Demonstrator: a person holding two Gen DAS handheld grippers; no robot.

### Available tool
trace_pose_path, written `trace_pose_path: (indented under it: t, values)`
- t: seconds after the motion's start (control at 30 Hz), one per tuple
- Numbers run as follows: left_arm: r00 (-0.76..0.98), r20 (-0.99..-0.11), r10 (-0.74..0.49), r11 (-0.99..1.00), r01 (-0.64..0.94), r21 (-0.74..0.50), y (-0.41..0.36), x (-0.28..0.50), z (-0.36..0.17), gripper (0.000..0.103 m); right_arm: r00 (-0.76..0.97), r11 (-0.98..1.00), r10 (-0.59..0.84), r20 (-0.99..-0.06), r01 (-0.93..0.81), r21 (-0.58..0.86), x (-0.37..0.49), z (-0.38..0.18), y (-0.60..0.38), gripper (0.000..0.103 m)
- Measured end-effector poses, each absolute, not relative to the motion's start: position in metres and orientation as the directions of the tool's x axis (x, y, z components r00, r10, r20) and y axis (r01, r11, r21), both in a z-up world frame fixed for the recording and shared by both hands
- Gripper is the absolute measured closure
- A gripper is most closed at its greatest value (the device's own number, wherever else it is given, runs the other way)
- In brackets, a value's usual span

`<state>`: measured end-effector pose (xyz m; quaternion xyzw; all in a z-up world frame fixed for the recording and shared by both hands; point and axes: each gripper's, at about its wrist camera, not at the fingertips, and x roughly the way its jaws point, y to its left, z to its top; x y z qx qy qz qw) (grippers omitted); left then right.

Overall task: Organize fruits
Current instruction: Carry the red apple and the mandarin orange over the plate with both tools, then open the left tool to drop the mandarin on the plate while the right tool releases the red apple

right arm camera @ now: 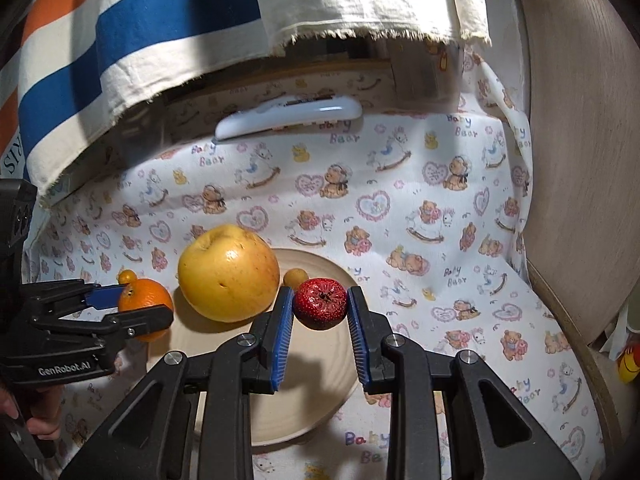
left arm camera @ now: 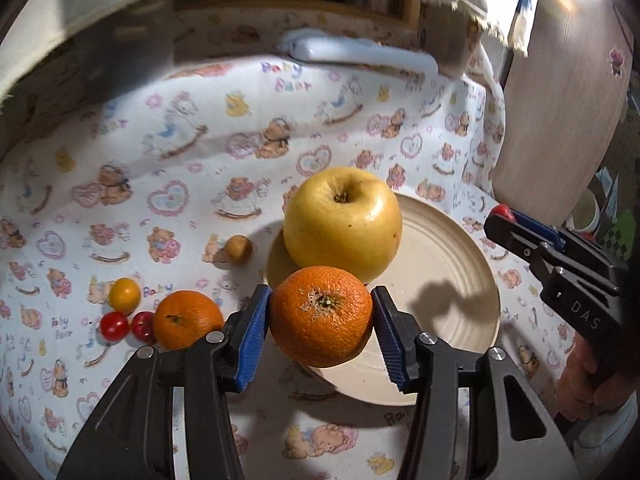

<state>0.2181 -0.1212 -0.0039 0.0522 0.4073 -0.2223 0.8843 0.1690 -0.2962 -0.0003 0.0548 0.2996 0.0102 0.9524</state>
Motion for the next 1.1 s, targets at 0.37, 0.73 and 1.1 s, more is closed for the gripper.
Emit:
trace_pose_path:
  t: [0.37,0.73,1.1]
  values:
    - [0.557,-0.758,-0.338,0.888,0.455,-0.062,-0.132,0.227,-0.025,0.053,0.745,0.991,0.065,-0.664,0.031,0.132,0.186,-0.023,-0.302,0.075]
    - [0.574,-0.739,-0.352,0.883,0.465,-0.06,-0.133,0.227,-0.025,0.049,0.724,0.992,0.081,-0.685,0.005,0.123,0.189,-0.031,-0.295,0.075]
    - [0.661,-0.674,-0.33,0.898,0.441,-0.008,-0.124,0.213,-0.004,0.029,0.714,0.995,0.078,-0.696,-0.009,0.102,0.191,-0.035,-0.29,0.075]
